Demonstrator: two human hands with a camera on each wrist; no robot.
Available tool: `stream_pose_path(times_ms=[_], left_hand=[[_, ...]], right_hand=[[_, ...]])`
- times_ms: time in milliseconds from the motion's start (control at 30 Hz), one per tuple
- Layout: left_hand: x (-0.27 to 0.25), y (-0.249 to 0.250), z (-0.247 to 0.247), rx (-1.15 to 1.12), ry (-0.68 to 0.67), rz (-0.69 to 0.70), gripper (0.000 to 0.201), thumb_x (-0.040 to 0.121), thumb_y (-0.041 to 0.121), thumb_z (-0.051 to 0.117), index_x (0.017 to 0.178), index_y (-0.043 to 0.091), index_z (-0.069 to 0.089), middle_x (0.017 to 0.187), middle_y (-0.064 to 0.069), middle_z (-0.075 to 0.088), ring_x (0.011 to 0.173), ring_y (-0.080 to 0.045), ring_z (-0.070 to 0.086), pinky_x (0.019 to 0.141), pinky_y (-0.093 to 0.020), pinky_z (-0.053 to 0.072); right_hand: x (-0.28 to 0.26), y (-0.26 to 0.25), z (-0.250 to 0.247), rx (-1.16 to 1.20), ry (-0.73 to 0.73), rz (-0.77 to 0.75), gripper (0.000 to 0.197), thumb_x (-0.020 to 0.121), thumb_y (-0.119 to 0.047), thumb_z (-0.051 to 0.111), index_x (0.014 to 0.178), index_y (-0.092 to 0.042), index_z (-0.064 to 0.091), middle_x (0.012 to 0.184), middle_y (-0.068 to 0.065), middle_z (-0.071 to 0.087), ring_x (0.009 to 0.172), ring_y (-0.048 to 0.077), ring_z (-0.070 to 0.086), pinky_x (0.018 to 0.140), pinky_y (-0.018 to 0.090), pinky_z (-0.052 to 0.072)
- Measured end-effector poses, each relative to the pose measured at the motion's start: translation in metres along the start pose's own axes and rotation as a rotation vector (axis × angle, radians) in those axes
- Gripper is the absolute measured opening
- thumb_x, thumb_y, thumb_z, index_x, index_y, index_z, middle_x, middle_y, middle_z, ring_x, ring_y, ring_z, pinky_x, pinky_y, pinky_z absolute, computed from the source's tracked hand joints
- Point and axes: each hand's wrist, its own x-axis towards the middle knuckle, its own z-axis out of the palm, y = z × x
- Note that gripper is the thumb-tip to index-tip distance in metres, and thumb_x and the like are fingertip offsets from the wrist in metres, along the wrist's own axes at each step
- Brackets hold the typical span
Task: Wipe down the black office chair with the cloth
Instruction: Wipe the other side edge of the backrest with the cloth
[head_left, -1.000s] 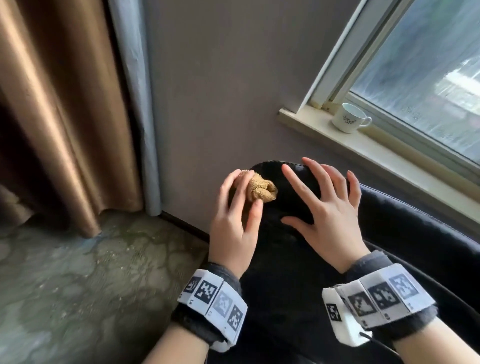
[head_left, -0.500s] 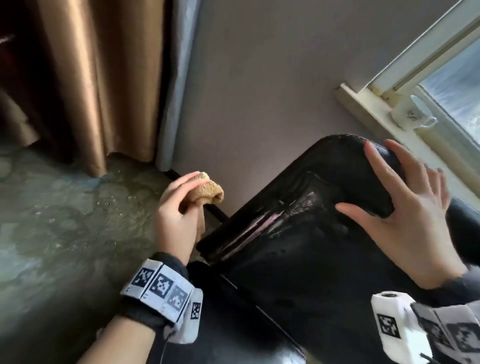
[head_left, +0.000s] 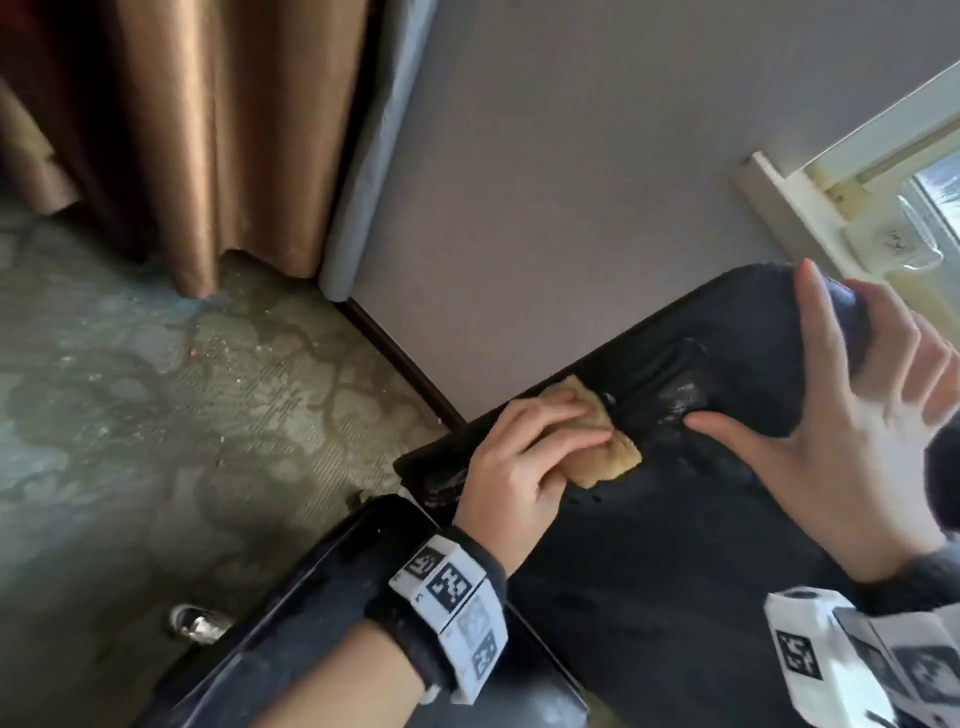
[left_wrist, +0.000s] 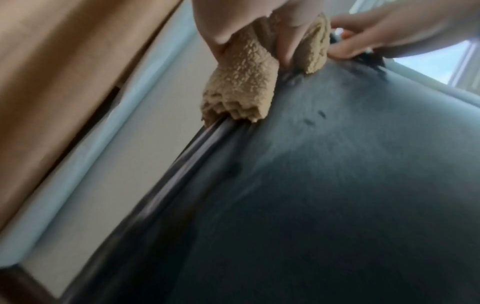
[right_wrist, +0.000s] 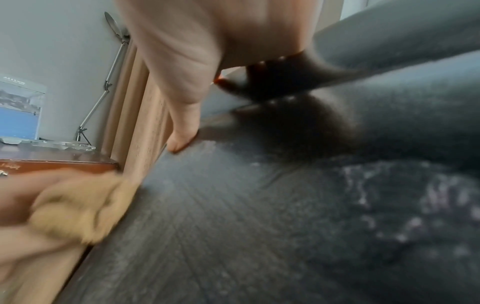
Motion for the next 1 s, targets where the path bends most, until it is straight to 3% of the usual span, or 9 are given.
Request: stream_pose_path(times_ms=[100,233,333,467,567,700,800,867,1000], left_hand=[[-0.011,-0.006,-0.009,-0.012,-0.022,-0.012,0.035,0.074,-0.013,0.053,0.093,0.009,0.073,0.106,-0.005,0.065,0.107,-0.017,0.058,0.097,-0.029,0.047],[0.021,0.016,-0.018,-0.02,0.04,0.051,0.035,0.074,-0.018,0.053,0.086,0.006,0.075,0.101,-0.008,0.069,0.098,-0.021,0.062,0.089,-0.032,0.05],[0.053,0.052,-0.01,-0.025,0.058,0.173,0.03,0.081,-0.011,0.05,0.086,0.005,0.075,0.103,-0.01,0.069,0.1,-0.025,0.063,0.09,-0.032,0.05],[0.059,0.059,0.019,0.074,-0.051,0.271,0.027,0.083,-0.01,0.051,0.083,0.005,0.074,0.101,-0.011,0.07,0.102,-0.026,0.062,0.084,-0.036,0.051],[0.04,0.042,0.028,0.178,-0.078,0.372,0.023,0.09,0.003,0.054,0.078,0.007,0.073,0.098,-0.007,0.071,0.1,-0.021,0.062,0.081,-0.034,0.052],[-0.007,0.016,0.007,0.296,-0.196,0.213,0.021,0.086,0.021,0.053,0.09,0.016,0.073,0.104,0.003,0.068,0.102,-0.01,0.052,0.086,-0.033,0.053],[-0.029,0.004,-0.007,0.26,-0.186,0.227,0.025,0.091,0.011,0.051,0.081,0.014,0.073,0.099,0.002,0.067,0.098,-0.014,0.055,0.079,-0.038,0.057],[-0.021,0.013,-0.008,0.198,-0.1,0.24,0.021,0.088,0.006,0.056,0.08,0.013,0.075,0.097,-0.004,0.07,0.1,-0.017,0.056,0.08,-0.038,0.054],[0.02,0.06,0.018,0.023,-0.076,0.261,0.023,0.091,0.024,0.055,0.088,0.011,0.075,0.105,-0.006,0.069,0.105,-0.018,0.058,0.093,-0.037,0.046]], right_hand=[[-0.001,0.0,0.0,-0.015,0.014,-0.004,0.099,0.066,-0.077,0.045,0.146,-0.026,0.019,0.141,0.02,0.026,0.127,0.036,0.021,0.107,0.06,0.019],[-0.001,-0.001,-0.001,-0.012,0.022,-0.01,0.097,0.067,-0.077,0.044,0.146,-0.025,0.021,0.141,0.02,0.027,0.127,0.033,0.021,0.107,0.054,0.016],[-0.001,0.003,-0.005,0.03,0.006,-0.04,0.087,0.072,-0.061,0.049,0.146,-0.023,0.023,0.142,0.02,0.029,0.127,0.034,0.023,0.107,0.051,0.016],[-0.002,0.016,-0.017,0.161,-0.043,-0.113,0.067,0.078,-0.029,0.044,0.144,-0.022,0.03,0.143,0.017,0.031,0.126,0.033,0.026,0.105,0.053,0.018],[-0.001,0.019,-0.021,0.192,-0.074,-0.13,0.064,0.08,-0.025,0.04,0.143,-0.022,0.032,0.143,0.016,0.031,0.126,0.031,0.025,0.105,0.048,0.016],[0.0,0.016,-0.019,0.182,-0.079,-0.113,0.065,0.079,-0.028,0.037,0.143,-0.023,0.03,0.143,0.017,0.029,0.127,0.029,0.021,0.104,0.041,0.009],[-0.003,0.012,-0.018,0.162,-0.065,-0.105,0.066,0.078,-0.026,0.038,0.144,-0.023,0.03,0.144,0.017,0.029,0.127,0.028,0.021,0.105,0.042,0.011],[-0.004,0.01,-0.019,0.157,-0.055,-0.099,0.067,0.077,-0.024,0.04,0.144,-0.024,0.03,0.144,0.016,0.029,0.127,0.027,0.021,0.104,0.04,0.011],[-0.002,0.008,-0.019,0.19,-0.065,-0.07,0.067,0.079,-0.019,0.044,0.143,-0.029,0.03,0.145,0.011,0.028,0.127,0.023,0.021,0.104,0.034,0.009]])
